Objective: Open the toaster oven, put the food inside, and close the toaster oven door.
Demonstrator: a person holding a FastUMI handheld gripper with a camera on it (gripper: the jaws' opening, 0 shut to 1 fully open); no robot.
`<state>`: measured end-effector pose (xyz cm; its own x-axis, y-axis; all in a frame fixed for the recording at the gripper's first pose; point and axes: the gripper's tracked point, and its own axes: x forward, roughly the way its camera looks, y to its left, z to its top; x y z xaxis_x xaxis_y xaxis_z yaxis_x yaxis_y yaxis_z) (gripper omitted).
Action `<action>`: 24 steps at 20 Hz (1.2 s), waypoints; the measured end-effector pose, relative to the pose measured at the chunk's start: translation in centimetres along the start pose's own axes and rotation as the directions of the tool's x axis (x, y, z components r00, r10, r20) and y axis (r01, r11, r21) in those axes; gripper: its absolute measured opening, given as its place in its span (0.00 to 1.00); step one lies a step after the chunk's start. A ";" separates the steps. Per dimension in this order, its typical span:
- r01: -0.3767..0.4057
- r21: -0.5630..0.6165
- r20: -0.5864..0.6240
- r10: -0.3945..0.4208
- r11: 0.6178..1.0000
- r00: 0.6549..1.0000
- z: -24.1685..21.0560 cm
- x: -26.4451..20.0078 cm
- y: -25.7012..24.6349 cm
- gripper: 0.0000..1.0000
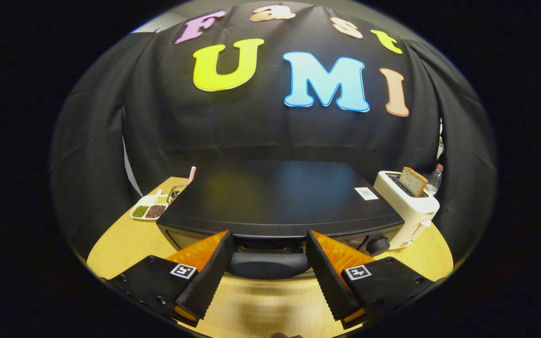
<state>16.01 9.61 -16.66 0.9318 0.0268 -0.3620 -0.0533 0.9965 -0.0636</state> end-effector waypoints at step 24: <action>-0.065 0.004 -0.135 0.065 0.998 0.989 -2.9 -3.4 0.6 1.00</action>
<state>11.83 9.93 -18.15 0.8696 0.0803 -0.4872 -0.1120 0.9930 -0.0362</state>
